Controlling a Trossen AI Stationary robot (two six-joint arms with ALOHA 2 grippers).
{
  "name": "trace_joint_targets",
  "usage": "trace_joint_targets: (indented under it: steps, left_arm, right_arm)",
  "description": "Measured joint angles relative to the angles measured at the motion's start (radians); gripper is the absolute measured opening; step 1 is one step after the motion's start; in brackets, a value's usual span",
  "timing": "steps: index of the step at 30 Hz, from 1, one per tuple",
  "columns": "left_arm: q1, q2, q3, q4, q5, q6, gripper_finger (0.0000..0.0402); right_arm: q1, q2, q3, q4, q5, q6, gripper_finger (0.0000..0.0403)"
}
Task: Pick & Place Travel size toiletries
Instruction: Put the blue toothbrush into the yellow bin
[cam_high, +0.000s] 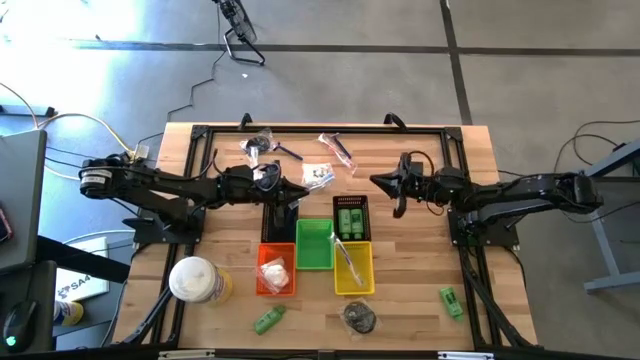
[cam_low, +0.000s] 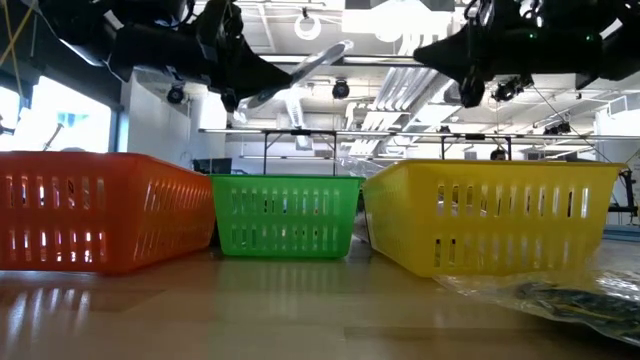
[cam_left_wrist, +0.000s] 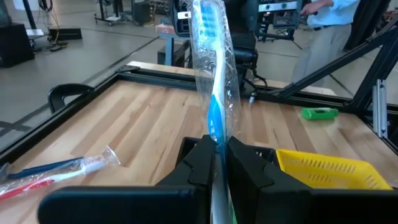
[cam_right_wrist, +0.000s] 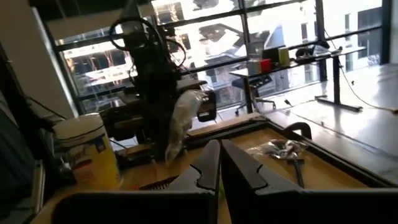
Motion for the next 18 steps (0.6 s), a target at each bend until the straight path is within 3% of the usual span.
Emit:
trace_joint_targets:
  steps: [18]
  left_arm:
    - [0.000,0.000,0.000,0.051,0.045,0.007,0.0026]
  right_arm:
    - [0.028,0.371,0.026,0.381,-0.003,-0.048,0.0007]
